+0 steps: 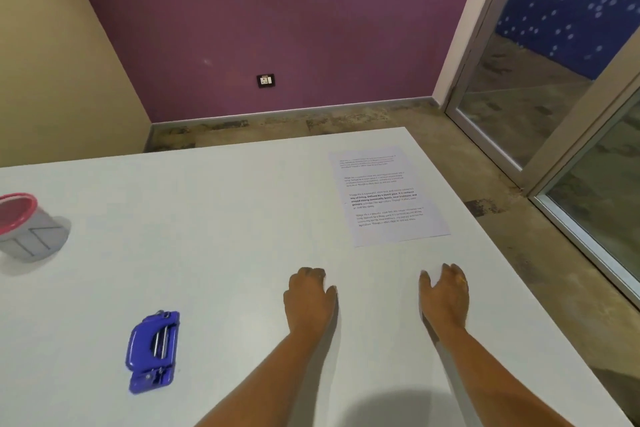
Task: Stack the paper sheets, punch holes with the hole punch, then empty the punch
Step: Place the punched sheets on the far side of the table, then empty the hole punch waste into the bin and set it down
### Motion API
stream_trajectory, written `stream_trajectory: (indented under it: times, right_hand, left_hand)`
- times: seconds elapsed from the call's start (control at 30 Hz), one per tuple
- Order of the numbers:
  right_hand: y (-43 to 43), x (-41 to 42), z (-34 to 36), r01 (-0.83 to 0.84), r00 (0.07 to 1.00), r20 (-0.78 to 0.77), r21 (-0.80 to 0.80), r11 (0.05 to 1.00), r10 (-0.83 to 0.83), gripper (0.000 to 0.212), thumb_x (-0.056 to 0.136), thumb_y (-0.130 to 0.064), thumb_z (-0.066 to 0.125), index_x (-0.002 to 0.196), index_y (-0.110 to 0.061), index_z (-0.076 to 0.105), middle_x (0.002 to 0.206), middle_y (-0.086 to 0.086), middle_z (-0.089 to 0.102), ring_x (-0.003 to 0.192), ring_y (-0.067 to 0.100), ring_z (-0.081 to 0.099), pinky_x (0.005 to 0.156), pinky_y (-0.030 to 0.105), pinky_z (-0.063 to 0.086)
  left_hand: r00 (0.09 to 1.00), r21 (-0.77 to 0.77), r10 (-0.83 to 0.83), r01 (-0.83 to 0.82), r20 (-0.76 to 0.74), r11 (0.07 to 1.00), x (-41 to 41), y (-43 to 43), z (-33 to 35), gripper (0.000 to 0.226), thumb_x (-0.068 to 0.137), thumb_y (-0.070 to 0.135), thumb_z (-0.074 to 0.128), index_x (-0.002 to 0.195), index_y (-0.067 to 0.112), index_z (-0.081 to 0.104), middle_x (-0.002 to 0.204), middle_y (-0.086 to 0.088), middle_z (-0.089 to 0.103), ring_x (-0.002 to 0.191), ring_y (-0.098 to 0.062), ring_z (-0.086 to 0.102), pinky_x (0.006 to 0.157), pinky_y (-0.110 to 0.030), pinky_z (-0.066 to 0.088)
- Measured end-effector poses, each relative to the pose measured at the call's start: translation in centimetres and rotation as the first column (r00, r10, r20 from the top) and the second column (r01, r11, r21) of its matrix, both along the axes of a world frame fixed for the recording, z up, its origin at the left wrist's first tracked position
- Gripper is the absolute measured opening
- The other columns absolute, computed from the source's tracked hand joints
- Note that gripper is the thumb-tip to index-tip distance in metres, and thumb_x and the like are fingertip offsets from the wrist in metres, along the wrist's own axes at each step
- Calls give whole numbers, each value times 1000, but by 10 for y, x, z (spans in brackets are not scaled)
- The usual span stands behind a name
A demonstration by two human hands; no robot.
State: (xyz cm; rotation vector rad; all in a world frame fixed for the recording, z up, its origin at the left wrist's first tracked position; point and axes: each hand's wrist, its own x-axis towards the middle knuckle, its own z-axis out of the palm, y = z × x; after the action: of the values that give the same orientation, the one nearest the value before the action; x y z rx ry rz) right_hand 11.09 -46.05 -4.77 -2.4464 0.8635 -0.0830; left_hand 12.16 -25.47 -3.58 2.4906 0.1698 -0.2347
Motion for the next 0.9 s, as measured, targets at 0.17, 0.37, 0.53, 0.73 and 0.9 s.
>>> stream_trajectory:
  times: [0.17, 0.37, 0.53, 0.73, 0.9]
  right_hand:
    - [45, -57, 1, -137, 987, -86, -18, 990, 135, 56, 96, -32, 41, 142, -1, 31, 153, 14, 26, 143, 25, 21, 117, 37, 20]
    - [111, -111, 6, -255, 957, -135, 24, 967, 256, 57, 97, -37, 37, 144, -6, 27, 156, 8, 19, 145, 20, 13, 119, 35, 14]
    - [160, -144, 11, -332, 928, -156, 67, 941, 339, 57, 97, -38, 37, 145, -9, 26, 157, 7, 17, 146, 19, 11, 119, 34, 14]
    - [209, -165, 16, -427, 882, -155, 139, 894, 445, 57, 97, -38, 39, 145, -9, 26, 157, 5, 14, 146, 19, 10, 119, 32, 15]
    - [244, -172, 17, -483, 848, -144, 191, 855, 511, 58, 96, -39, 41, 145, -11, 27, 158, 3, 13, 145, 18, 10, 118, 32, 17]
  left_hand:
    - [1000, -4, -1, 1, 6, 1000, -67, 41, -4, 37, 89, 29, 51, 123, 17, 54, 131, 5, 52, 124, -16, 43, 95, -27, 36]
    - [998, -35, 65, -64, 17, 997, -130, 103, -1, 36, 88, 28, 54, 123, 17, 55, 130, 6, 53, 123, -15, 44, 96, -27, 38]
    - [986, -73, 167, -166, -3, 983, -171, 159, 2, 34, 88, 25, 57, 120, 17, 57, 129, 6, 54, 123, -15, 45, 96, -27, 37]
    - [955, -226, 294, -296, -43, 928, -196, 213, 7, 25, 83, 13, 63, 107, 7, 64, 115, -5, 65, 110, -18, 58, 87, -25, 42]
    - [899, -322, 426, -435, -103, 841, -182, 245, 20, 20, 83, 12, 63, 101, 4, 68, 99, -12, 70, 92, -24, 62, 80, -25, 42]
